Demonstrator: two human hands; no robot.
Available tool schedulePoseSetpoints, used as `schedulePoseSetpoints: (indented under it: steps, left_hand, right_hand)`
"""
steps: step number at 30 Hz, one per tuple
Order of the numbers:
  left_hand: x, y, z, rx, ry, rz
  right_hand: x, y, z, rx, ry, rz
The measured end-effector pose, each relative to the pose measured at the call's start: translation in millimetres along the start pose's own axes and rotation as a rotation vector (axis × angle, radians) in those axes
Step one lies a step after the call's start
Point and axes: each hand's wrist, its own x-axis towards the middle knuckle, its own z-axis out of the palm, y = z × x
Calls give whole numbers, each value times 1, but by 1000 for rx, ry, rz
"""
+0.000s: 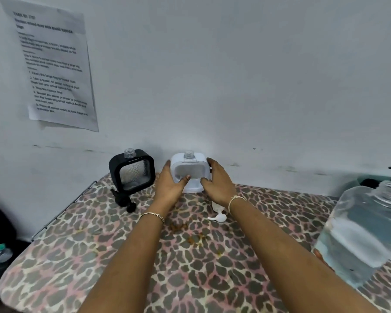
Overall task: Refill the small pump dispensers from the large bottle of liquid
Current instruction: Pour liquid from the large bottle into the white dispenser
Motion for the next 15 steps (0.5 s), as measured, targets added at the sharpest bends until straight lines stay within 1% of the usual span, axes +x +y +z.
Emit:
schedulePoseSetpoints:
  steps: [5,10,15]
  left_hand:
    - [-4,6,-3,-22,45,10]
    - [-27,38,-19,-158,111,89]
    - [-70,75,-29,-261,76,140]
  right_hand:
    - [-5,-10,-4,19,50,-59]
    - [-26,-36,-29,92,160,-84]
    - [-68,-41,-60,197,279,-98]
